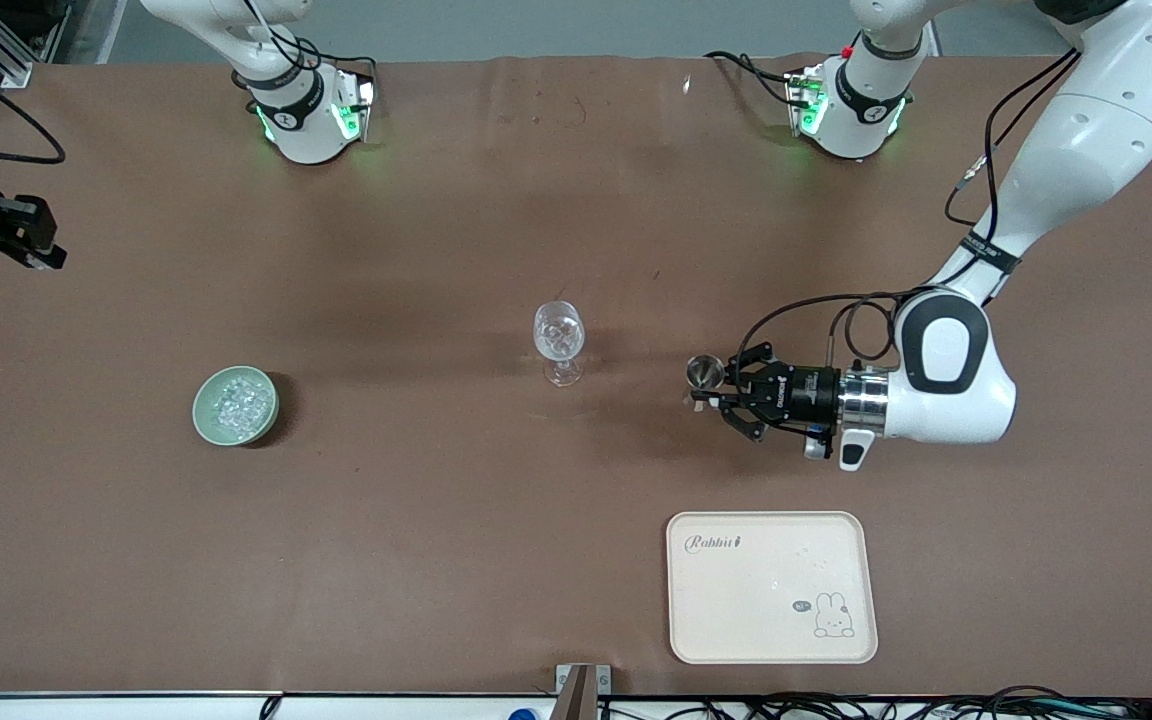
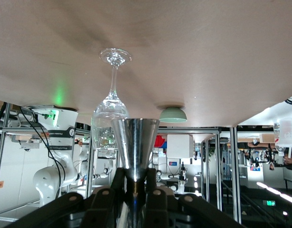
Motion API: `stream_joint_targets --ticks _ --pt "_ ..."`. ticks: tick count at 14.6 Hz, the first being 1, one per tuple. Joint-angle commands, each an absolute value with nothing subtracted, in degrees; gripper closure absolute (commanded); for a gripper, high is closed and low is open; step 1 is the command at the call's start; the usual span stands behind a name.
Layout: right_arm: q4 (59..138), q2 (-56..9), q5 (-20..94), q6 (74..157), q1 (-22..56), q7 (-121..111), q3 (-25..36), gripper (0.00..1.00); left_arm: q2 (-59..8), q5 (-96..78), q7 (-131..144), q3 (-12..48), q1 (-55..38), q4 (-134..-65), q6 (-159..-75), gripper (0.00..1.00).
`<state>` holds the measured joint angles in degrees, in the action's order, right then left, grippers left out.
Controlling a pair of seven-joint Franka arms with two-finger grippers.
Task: Pour wine and add ice with both arms
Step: 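Carry the jigger with the left gripper to above the wine glass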
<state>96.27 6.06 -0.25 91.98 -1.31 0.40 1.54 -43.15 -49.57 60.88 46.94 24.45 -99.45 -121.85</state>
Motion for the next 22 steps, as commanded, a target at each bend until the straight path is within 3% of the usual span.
stream_joint_targets --ticks 1,16,22 --pt "97.0 6.7 -0.3 92.4 -2.3 -0.7 1.1 1.0 -37.1 -50.8 64.4 47.4 22.3 -103.4 -125.8 1.0" --pt "96.9 6.8 -0.3 92.2 -3.1 -2.1 1.1 1.0 -26.8 -49.6 77.5 47.1 12.4 -107.4 -134.6 1.0" --pt "97.0 6.9 -0.3 92.3 -3.1 -2.1 1.1 0.99 -26.7 -38.1 88.8 47.1 10.0 -107.1 -136.7 1.0"
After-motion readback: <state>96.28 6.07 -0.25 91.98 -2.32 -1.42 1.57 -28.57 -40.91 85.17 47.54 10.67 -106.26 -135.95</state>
